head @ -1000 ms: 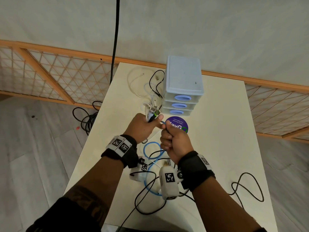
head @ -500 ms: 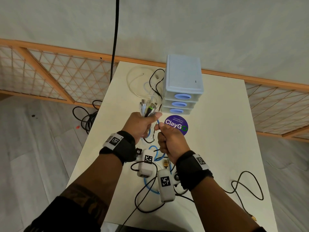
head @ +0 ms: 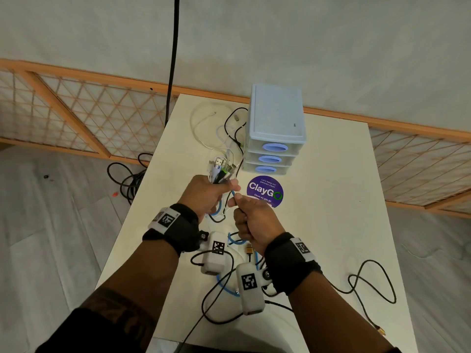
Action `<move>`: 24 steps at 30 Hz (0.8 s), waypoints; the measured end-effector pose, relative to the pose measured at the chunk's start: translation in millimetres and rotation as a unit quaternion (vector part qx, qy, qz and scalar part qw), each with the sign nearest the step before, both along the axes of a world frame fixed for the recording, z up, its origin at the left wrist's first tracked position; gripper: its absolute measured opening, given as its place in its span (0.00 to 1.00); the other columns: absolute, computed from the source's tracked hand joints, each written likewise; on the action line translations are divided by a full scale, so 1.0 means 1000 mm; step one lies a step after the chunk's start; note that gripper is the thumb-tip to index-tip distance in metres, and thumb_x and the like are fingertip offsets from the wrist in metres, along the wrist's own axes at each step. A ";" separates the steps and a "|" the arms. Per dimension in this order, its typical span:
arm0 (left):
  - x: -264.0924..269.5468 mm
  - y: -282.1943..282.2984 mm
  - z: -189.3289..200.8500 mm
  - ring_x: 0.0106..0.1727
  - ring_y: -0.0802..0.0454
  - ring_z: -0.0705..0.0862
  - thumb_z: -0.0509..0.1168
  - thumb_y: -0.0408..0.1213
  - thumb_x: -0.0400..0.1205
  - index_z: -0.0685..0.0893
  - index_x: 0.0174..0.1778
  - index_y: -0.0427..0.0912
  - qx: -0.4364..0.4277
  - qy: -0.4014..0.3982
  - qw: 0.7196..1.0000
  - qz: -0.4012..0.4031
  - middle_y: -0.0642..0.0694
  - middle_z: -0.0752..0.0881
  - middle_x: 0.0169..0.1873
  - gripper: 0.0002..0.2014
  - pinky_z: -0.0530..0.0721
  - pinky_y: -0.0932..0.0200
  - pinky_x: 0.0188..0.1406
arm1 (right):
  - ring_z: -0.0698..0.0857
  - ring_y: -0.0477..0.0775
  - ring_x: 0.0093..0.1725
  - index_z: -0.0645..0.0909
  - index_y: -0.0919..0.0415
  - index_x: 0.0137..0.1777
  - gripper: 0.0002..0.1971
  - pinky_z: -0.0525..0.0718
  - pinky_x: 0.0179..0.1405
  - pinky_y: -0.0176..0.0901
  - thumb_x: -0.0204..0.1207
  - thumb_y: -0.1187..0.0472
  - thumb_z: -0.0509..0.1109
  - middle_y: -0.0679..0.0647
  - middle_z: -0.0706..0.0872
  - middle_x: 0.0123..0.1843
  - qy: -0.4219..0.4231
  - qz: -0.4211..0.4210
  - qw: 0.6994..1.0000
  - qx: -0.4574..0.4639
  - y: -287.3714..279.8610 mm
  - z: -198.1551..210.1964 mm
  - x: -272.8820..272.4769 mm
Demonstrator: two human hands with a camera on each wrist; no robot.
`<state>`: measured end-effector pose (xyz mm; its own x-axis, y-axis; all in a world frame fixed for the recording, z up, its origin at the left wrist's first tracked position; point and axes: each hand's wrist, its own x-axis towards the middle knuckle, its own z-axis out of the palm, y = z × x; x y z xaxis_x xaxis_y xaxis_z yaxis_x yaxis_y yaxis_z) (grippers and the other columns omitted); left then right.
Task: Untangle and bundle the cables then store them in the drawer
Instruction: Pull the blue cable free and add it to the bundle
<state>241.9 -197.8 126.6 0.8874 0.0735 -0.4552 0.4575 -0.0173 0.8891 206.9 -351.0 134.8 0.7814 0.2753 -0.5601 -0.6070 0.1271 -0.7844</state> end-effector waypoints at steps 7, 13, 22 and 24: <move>0.005 0.016 0.002 0.23 0.52 0.57 0.75 0.52 0.83 0.92 0.48 0.35 -0.031 0.024 0.999 0.005 0.52 0.63 0.20 0.19 0.59 0.61 0.18 | 0.56 0.46 0.23 0.78 0.57 0.44 0.15 0.55 0.21 0.36 0.90 0.52 0.57 0.47 0.63 0.24 -0.020 0.013 1.000 0.002 0.002 0.003 0.000; 0.006 0.007 0.003 0.22 0.52 0.59 0.81 0.38 0.77 0.83 0.37 0.40 0.000 0.027 0.997 0.077 0.51 0.65 0.18 0.13 0.59 0.62 0.19 | 0.56 0.46 0.22 0.79 0.58 0.47 0.15 0.53 0.22 0.38 0.90 0.52 0.57 0.48 0.63 0.25 -0.004 0.016 1.000 -0.011 0.004 0.002 0.000; -0.007 0.012 0.008 0.21 0.54 0.58 0.79 0.45 0.80 0.86 0.35 0.41 -0.025 0.054 0.996 -0.065 0.51 0.63 0.20 0.14 0.59 0.62 0.19 | 0.58 0.46 0.21 0.80 0.56 0.47 0.16 0.57 0.21 0.36 0.90 0.48 0.57 0.48 0.65 0.24 -0.022 0.025 0.999 -0.022 0.002 -0.002 -0.003; -0.006 0.008 0.002 0.21 0.54 0.60 0.81 0.40 0.78 0.85 0.35 0.42 -0.010 0.046 0.998 -0.032 0.51 0.65 0.20 0.13 0.60 0.62 0.19 | 0.58 0.46 0.21 0.80 0.58 0.49 0.16 0.57 0.21 0.36 0.90 0.49 0.57 0.47 0.66 0.23 -0.010 0.023 0.999 -0.026 0.002 -0.003 -0.002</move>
<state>235.7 -190.2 128.5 0.8440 0.0076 -0.5363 0.5362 -0.0310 0.8435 205.1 -348.5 132.3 0.7800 0.2824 -0.5584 -0.5950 0.0584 -0.8016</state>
